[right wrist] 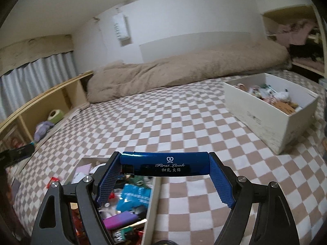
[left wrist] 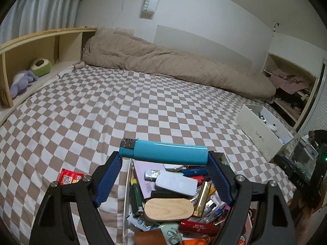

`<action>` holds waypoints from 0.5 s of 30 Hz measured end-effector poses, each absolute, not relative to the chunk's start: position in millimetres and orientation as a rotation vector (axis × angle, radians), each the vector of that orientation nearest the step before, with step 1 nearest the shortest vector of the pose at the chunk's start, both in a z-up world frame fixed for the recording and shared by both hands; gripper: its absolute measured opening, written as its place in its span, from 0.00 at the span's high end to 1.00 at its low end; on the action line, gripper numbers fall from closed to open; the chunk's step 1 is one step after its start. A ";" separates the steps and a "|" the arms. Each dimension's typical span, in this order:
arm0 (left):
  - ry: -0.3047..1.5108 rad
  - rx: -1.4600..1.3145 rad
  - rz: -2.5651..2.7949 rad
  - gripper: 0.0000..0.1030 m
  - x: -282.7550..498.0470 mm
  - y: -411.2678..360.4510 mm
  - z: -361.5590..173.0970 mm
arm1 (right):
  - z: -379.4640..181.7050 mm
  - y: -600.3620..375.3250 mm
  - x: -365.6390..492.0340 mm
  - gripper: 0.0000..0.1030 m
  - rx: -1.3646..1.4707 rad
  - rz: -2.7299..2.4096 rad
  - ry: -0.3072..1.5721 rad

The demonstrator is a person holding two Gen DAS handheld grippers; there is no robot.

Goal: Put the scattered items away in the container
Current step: 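Carry both lighters over the tray and open the right gripper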

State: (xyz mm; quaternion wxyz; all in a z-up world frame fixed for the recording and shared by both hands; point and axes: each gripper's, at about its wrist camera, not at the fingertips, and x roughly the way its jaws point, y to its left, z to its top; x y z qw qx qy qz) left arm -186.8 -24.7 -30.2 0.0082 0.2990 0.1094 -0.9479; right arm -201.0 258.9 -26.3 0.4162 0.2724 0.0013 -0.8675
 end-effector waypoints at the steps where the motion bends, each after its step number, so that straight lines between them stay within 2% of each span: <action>1: 0.340 0.922 -2.964 0.19 -186.6 -22.9 -30.4 | -27.7 255.8 -199.8 0.19 0.680 -2.155 0.013; 15: 0.395 0.945 -3.009 0.19 -179.8 -30.1 -57.6 | -39.4 192.7 -172.0 0.19 0.659 -1.992 0.254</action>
